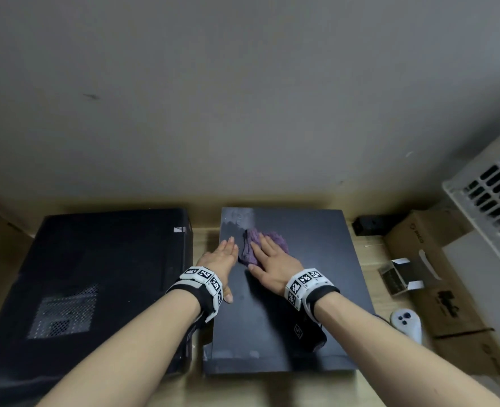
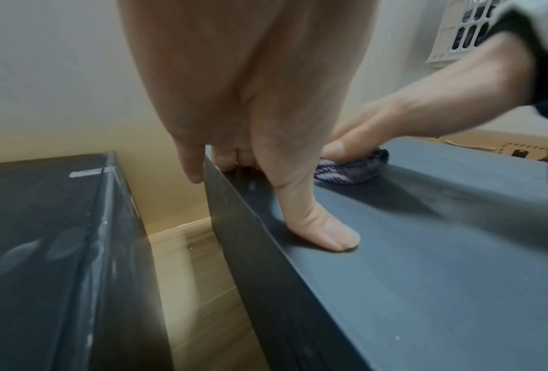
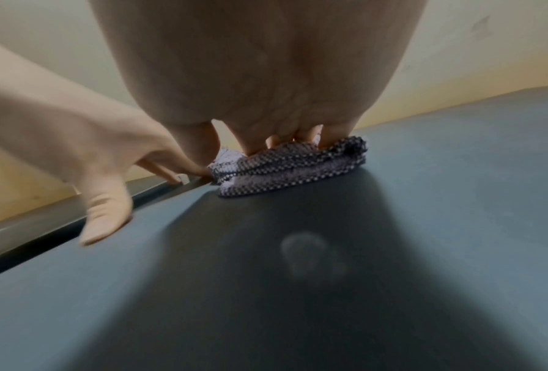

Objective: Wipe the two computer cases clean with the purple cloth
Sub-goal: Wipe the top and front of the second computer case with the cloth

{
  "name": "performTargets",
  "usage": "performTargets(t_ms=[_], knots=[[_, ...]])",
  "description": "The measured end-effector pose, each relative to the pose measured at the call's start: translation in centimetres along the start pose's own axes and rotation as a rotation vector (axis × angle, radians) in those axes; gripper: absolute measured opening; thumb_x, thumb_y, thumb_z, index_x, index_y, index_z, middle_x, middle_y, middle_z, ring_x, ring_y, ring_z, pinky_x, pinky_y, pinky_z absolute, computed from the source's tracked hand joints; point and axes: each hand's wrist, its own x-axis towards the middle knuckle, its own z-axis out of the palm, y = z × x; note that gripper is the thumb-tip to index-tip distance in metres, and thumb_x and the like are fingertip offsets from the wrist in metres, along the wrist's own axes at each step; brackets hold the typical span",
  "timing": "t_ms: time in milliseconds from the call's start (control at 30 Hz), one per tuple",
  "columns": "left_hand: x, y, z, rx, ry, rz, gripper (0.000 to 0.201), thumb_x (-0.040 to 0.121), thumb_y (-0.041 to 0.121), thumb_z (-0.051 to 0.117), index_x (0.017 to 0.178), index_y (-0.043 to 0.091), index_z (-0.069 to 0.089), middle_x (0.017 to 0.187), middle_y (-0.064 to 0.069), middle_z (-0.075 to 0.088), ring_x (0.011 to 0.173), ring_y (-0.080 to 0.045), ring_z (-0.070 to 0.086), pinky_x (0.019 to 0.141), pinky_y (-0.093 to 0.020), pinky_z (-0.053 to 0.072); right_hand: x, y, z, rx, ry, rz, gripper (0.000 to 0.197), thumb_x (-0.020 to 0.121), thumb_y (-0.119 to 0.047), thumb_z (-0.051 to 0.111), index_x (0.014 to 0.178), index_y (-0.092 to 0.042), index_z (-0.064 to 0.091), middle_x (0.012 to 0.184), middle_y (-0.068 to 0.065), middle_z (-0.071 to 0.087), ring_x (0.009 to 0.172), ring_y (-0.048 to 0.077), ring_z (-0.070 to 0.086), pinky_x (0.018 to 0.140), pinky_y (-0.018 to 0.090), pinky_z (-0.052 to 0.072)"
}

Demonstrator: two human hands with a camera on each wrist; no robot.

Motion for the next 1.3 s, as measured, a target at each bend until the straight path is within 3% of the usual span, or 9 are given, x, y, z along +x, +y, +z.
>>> performTargets(t_ms=[200,400,633,1000,1300], knots=[[-0.3,0.1,-0.1,0.020,-0.006,-0.007,0.138,0.063,0.039,0.088,0.152,0.006,-0.013,0.160,-0.010,-0.022,0.149,-0.024,-0.012,0.121,-0.043,0.016,-4.6,-1.4,2.1,0.004,0.000,-0.030,0.074,0.099,-0.056,0.030,0.158,-0.020,0.005,0.165,0.003,-0.008,0.152,0.018,-0.007,0.122,0.032,-0.001],[0.0,-0.1,0.2,0.024,0.009,0.000,0.138,0.064,0.040,0.087,0.152,0.006,-0.013,0.160,-0.010,-0.021,0.149,-0.024,-0.012,0.121,-0.042,0.017,-4.7,-1.2,2.5,-0.002,-0.014,-0.022,0.073,0.098,-0.059,0.027,0.158,-0.022,0.008,0.165,-0.001,-0.007,0.152,0.013,-0.006,0.123,0.034,0.006],[0.5,-1.0,1.0,-0.048,0.054,0.035,0.137,0.062,0.037,0.088,0.153,0.007,-0.010,0.160,-0.009,-0.021,0.149,-0.022,-0.012,0.121,-0.039,0.016,-1.0,-0.2,0.4,0.030,-0.029,-0.005,0.064,0.102,-0.054,0.025,0.158,-0.027,0.008,0.165,-0.006,-0.006,0.152,0.011,-0.004,0.121,0.033,0.006],[1.3,-1.1,1.5,-0.027,0.068,0.032,0.136,0.060,0.034,0.089,0.153,0.006,-0.006,0.161,-0.010,-0.017,0.149,-0.023,-0.011,0.119,-0.041,0.022,10.2,1.1,-3.5,-0.002,-0.044,0.009,0.064,0.104,-0.045,0.024,0.158,-0.017,0.005,0.165,0.007,-0.007,0.152,0.021,-0.006,0.123,0.035,-0.002],[0.7,-0.5,0.9,-0.020,0.045,0.014,0.140,0.057,0.033,0.091,0.153,0.006,-0.008,0.160,-0.010,-0.018,0.149,-0.022,-0.011,0.119,-0.041,0.021,8.5,0.2,-3.2,-0.001,-0.030,0.016,0.066,0.103,-0.048,0.024,0.158,-0.017,0.005,0.165,0.007,-0.009,0.152,0.021,-0.007,0.120,0.032,-0.005]])
